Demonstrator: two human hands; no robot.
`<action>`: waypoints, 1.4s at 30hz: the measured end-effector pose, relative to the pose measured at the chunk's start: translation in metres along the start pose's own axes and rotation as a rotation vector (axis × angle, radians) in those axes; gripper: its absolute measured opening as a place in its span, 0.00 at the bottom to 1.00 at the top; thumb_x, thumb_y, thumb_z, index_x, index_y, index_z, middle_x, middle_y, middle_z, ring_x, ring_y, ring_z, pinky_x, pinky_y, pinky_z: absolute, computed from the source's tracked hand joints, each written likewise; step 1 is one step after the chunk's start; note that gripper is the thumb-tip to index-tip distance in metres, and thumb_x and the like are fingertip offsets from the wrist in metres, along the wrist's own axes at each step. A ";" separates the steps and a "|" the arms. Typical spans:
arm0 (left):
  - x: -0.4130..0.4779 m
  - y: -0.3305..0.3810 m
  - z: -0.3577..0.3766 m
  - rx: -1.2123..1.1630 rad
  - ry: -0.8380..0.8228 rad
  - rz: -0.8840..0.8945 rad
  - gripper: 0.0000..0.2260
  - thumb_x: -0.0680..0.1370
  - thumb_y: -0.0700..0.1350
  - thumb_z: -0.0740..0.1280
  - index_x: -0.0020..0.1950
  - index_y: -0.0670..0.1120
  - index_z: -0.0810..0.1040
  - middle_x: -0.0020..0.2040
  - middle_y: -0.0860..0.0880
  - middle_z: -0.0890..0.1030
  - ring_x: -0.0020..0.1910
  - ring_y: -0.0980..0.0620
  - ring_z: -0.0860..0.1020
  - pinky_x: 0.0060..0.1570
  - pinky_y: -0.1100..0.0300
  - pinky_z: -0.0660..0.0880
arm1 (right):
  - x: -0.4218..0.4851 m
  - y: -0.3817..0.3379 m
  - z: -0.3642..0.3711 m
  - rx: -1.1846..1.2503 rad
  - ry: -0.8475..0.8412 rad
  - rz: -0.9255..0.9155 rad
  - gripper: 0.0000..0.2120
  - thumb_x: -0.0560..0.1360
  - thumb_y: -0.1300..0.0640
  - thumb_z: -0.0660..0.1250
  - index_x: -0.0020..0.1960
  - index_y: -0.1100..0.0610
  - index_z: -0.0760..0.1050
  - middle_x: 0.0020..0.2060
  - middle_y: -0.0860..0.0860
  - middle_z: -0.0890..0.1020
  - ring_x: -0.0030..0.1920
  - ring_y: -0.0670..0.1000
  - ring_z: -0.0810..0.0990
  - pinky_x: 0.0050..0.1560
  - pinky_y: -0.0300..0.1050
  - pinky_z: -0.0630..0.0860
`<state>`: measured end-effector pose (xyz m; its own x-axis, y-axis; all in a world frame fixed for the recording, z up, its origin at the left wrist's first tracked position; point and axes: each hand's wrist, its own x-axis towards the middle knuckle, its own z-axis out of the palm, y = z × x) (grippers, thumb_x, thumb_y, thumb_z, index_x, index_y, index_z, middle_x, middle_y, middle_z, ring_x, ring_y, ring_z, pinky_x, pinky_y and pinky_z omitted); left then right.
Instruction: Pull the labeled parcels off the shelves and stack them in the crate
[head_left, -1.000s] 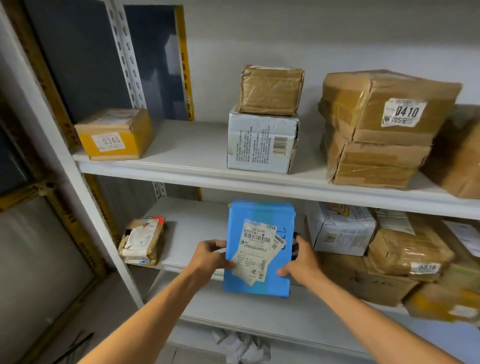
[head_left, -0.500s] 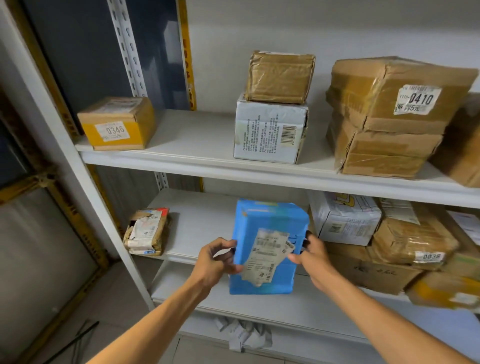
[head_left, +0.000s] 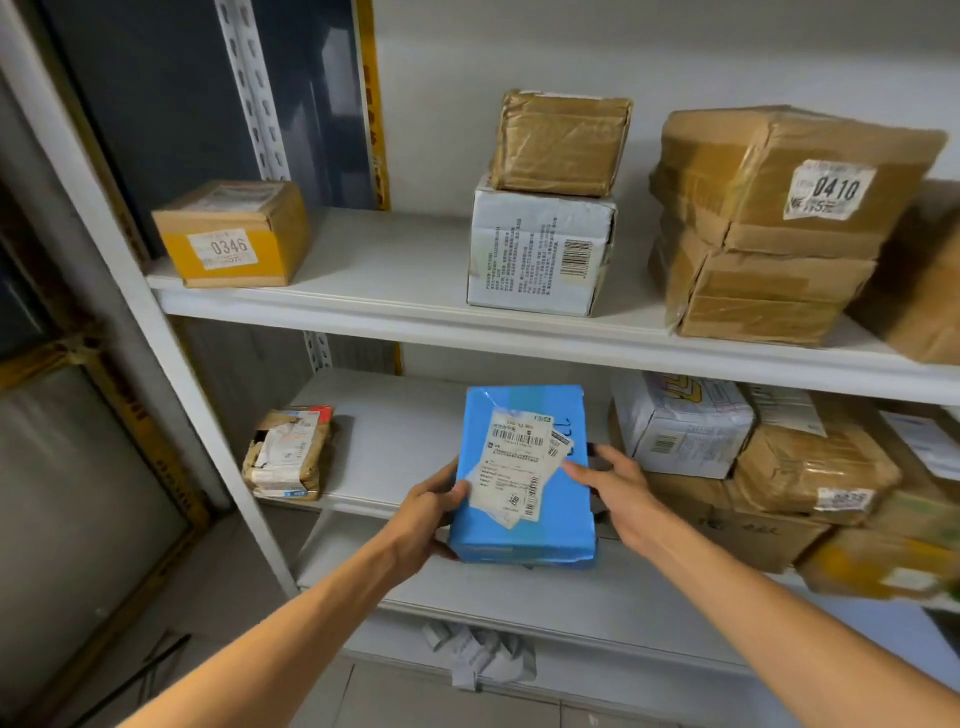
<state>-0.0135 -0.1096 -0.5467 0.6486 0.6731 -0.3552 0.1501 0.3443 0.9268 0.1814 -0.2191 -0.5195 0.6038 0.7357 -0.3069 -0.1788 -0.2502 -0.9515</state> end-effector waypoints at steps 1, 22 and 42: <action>0.001 -0.002 -0.002 -0.057 0.020 -0.038 0.15 0.83 0.42 0.58 0.65 0.60 0.72 0.55 0.52 0.82 0.54 0.47 0.81 0.44 0.41 0.81 | -0.001 -0.003 0.001 -0.033 -0.020 -0.014 0.11 0.75 0.64 0.70 0.57 0.58 0.76 0.49 0.52 0.83 0.50 0.52 0.81 0.55 0.51 0.76; 0.006 0.077 -0.003 0.230 0.162 -0.099 0.28 0.78 0.67 0.51 0.41 0.45 0.76 0.42 0.44 0.76 0.38 0.50 0.74 0.45 0.57 0.73 | -0.002 -0.053 0.011 -0.124 -0.055 0.211 0.27 0.72 0.29 0.59 0.44 0.53 0.75 0.39 0.56 0.82 0.40 0.55 0.80 0.42 0.45 0.74; 0.061 0.021 -0.051 0.015 0.148 0.041 0.32 0.66 0.28 0.74 0.65 0.48 0.70 0.57 0.44 0.81 0.49 0.46 0.83 0.42 0.57 0.81 | 0.053 0.015 0.051 -0.071 -0.185 0.013 0.34 0.69 0.80 0.65 0.69 0.54 0.70 0.58 0.49 0.79 0.59 0.50 0.77 0.62 0.48 0.75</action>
<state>-0.0091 -0.0279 -0.5551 0.5373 0.7760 -0.3304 0.1381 0.3055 0.9421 0.1710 -0.1515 -0.5507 0.4479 0.8333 -0.3240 -0.1263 -0.2998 -0.9456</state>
